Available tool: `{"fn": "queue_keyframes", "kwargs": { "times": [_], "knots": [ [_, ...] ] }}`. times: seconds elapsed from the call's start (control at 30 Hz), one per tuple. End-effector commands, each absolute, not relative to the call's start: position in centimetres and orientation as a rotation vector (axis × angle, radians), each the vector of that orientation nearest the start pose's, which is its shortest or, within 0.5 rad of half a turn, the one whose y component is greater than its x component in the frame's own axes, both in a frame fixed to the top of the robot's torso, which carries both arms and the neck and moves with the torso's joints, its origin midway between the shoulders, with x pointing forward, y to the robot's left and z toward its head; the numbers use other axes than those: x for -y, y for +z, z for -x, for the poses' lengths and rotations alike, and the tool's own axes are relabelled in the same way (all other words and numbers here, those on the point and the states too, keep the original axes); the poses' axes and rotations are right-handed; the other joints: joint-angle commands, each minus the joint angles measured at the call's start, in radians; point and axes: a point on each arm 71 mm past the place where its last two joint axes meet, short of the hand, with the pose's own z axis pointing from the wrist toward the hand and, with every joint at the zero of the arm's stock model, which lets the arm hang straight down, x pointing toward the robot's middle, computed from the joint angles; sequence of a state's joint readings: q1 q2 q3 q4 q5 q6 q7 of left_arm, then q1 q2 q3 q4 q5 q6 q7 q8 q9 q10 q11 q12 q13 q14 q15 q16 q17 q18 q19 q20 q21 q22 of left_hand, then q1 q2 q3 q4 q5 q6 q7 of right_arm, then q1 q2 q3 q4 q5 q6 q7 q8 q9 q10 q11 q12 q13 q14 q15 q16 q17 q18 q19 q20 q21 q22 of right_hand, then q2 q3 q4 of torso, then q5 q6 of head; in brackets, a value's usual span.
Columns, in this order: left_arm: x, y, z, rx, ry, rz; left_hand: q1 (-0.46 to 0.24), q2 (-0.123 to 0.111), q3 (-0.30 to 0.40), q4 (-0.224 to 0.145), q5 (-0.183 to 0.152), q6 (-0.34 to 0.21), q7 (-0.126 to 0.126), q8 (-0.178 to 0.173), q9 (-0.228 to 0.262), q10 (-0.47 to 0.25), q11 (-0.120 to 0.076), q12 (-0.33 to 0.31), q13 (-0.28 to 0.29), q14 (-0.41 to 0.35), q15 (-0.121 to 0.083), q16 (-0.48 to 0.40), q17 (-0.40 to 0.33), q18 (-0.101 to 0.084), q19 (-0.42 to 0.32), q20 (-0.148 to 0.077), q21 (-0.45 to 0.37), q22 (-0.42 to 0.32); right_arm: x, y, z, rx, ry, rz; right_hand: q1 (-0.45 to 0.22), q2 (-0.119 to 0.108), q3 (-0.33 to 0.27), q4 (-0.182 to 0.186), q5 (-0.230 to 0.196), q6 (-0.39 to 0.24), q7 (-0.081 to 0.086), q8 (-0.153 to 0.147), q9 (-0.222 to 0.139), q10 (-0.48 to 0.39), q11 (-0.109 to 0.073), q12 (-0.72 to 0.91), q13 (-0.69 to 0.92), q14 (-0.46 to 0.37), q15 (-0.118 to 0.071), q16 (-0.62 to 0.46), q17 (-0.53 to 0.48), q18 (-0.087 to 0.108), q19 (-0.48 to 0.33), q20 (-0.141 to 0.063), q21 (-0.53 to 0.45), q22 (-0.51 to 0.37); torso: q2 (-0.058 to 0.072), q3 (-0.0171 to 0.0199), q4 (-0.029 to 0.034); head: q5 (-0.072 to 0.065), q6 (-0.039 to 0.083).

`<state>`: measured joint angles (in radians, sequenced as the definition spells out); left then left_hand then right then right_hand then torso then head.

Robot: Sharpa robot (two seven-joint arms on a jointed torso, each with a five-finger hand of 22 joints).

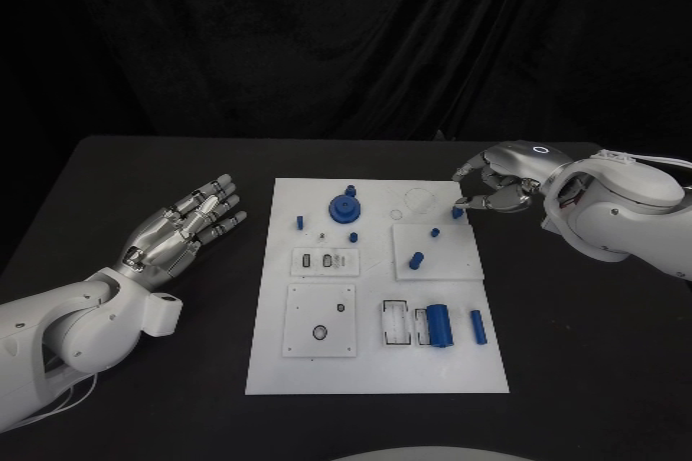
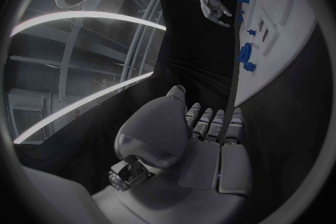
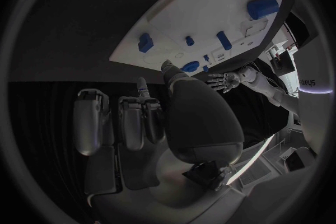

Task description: Assemble the parts on the task board

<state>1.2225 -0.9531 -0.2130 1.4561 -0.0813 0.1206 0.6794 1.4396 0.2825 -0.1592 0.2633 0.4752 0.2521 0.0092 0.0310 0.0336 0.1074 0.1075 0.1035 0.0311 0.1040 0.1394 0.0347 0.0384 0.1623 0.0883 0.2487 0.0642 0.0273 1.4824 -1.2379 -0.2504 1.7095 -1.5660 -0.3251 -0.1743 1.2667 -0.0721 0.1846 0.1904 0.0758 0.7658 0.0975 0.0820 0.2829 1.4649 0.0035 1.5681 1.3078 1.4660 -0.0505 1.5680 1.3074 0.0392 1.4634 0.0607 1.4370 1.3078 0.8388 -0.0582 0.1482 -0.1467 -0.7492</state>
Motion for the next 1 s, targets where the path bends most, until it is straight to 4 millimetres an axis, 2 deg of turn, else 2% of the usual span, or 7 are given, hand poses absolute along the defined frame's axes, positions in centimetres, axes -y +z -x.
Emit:
{"fn": "queue_keyframes", "kwargs": {
  "times": [0.03,0.2,0.53,0.7,0.87,1.0],
  "knots": [
    [-26.8,-20.1,-46.4,-1.335,-1.924,0.829,0.012,0.001,0.004,0.001,0.006,0.0,0.003,0.005,0.001,-0.006,0.0,0.006,-0.001,0.001,0.005,0.0,0.001,0.018,0.001,0.005,-0.001,0.0,34.1,-11.9,-44.7,-1.579,0.264,0.138,-0.001,-0.012,-0.003,0.002,-0.006,-0.001,0.001,-0.006,-0.001,0.106,0.006,0.003,0.263,0.105,0.001,0.003,0.263,-0.002,0.026,0.001,-0.001,0.2,0.0,-0.0006,0.0004,-0.003,0.0],
    [-26.8,-20.2,-46.4,-1.336,-1.924,0.829,0.012,0.001,0.004,0.001,0.006,0.0,0.003,0.005,0.001,-0.006,0.0,0.006,-0.001,0.001,0.005,0.0,0.001,0.018,0.001,0.005,-0.001,0.0,34.4,-12.5,-44.5,-1.598,0.252,0.128,0.003,-0.014,-0.005,0.003,-0.004,0.004,0.001,-0.004,0.0,0.106,0.006,0.003,0.263,0.105,0.001,0.003,0.263,-0.001,0.025,0.001,-0.003,0.199,0.0,-0.0007,0.0007,-0.005,0.0],
    [-26.9,-20.2,-46.4,-1.337,-1.923,0.83,0.012,0.001,0.005,0.0,0.006,-0.001,0.003,0.005,0.001,-0.007,0.0,0.006,-0.001,0.001,0.005,0.001,0.001,0.018,0.001,0.006,-0.001,0.0,34.5,-13.4,-44.7,-1.628,0.238,0.126,0.036,-0.016,-0.006,0.001,0.021,0.012,0.002,-0.004,-0.001,0.106,0.007,0.003,0.263,0.105,0.001,0.003,0.263,0.001,0.019,0.001,-0.014,0.196,-0.001,-0.0016,-0.0023,0.001,-0.004],
    [-26.9,-20.2,-46.4,-1.339,-1.923,0.831,0.012,0.001,0.005,0.0,0.006,-0.001,0.003,0.005,0.001,-0.007,0.0,0.006,-0.001,0.001,0.005,0.001,0.001,0.018,0.001,0.006,-0.001,0.0,34.4,-13.8,-44.9,-1.642,0.232,0.128,0.05,-0.016,-0.007,-0.001,0.037,0.014,0.002,-0.005,-0.001,0.106,0.007,0.003,0.263,0.105,0.001,0.003,0.263,0.003,0.015,0.002,-0.021,0.194,-0.001,-0.0011,0.0013,-0.003,-0.006],
    [-26.8,-20.2,-46.4,-1.34,-1.925,0.831,0.013,0.001,0.005,0.0,0.007,-0.002,0.003,0.005,0.001,-0.007,0.001,0.006,-0.001,0.001,0.005,0.001,0.001,0.018,0.001,0.006,-0.001,0.0,34.4,-14.2,-45.1,-1.656,0.228,0.13,0.06,-0.015,-0.007,-0.001,0.055,0.018,0.003,-0.005,-0.001,0.106,0.008,0.003,0.263,0.104,0.002,0.001,0.262,0.004,0.012,0.002,-0.028,0.191,0.0,0.0,0.0015,-0.003,-0.006],
    [-26.8,-20.2,-46.4,-1.342,-1.925,0.832,0.013,0.001,0.005,0.0,0.007,-0.002,0.003,0.005,0.001,-0.007,0.001,0.006,-0.001,0.001,0.005,0.001,0.001,0.018,0.001,0.006,-0.001,0.0,34.3,-14.5,-45.2,-1.665,0.227,0.132,0.067,-0.014,-0.007,-0.003,0.066,0.02,0.004,-0.005,-0.001,0.106,0.008,0.003,0.263,0.103,0.002,-0.002,0.259,0.005,0.01,0.002,-0.032,0.19,-0.001,-0.001,0.0007,-0.003,-0.006]
  ]
}}
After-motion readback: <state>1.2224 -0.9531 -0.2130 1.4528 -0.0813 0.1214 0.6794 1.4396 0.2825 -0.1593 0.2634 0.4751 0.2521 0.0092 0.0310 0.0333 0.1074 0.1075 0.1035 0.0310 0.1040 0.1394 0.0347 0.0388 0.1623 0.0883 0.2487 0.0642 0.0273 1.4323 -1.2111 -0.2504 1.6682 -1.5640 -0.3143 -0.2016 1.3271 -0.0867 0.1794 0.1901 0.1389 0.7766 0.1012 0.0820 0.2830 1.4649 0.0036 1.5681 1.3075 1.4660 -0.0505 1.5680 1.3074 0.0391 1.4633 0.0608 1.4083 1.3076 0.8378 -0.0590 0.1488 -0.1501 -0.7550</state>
